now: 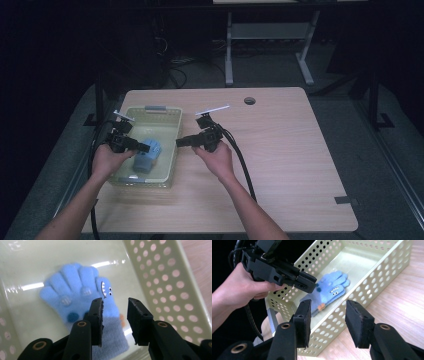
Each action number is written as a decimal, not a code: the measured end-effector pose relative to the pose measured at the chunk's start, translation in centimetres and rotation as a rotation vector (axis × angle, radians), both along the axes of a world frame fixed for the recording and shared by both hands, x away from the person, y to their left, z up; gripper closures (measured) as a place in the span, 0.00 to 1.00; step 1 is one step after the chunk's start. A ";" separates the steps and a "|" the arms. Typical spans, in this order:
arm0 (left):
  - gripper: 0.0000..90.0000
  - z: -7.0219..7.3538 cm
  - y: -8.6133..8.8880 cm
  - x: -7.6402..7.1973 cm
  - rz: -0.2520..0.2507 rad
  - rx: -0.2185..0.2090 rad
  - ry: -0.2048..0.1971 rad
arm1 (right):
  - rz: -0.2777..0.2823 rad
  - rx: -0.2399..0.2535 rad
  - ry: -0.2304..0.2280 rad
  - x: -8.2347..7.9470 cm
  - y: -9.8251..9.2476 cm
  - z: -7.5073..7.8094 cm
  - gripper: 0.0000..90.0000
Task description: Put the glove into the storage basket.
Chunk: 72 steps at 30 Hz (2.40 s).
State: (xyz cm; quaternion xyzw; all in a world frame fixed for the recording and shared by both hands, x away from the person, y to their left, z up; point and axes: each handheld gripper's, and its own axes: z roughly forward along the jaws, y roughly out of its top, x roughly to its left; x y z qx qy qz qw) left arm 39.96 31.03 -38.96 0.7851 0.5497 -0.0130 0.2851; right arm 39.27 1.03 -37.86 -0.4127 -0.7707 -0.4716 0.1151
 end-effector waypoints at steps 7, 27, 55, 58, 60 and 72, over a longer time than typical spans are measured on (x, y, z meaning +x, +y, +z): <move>0.66 0.8 -0.2 -0.3 -0.025 0.006 -0.038 | -0.028 0.017 -0.003 0.0 -1.2 0.0 0.58; 0.58 1.9 -0.8 -1.0 -0.025 -0.072 -0.081 | -0.037 0.018 -0.018 -0.1 -3.0 0.6 0.50; 0.41 4.6 -3.7 -1.7 -0.047 -0.247 -0.185 | -0.084 -0.008 -0.037 -0.4 -7.3 1.8 0.36; 0.40 4.8 -4.2 -1.7 -0.054 -0.253 -0.189 | -0.092 -0.010 -0.040 -0.4 -7.7 1.8 0.35; 0.38 5.0 -4.8 -1.7 -0.063 -0.261 -0.198 | -0.104 -0.007 -0.037 -0.4 -8.2 1.9 0.34; 0.31 5.5 -7.0 -2.1 -0.108 -0.288 -0.212 | -0.132 -0.004 -0.033 -0.6 -10.5 1.7 0.32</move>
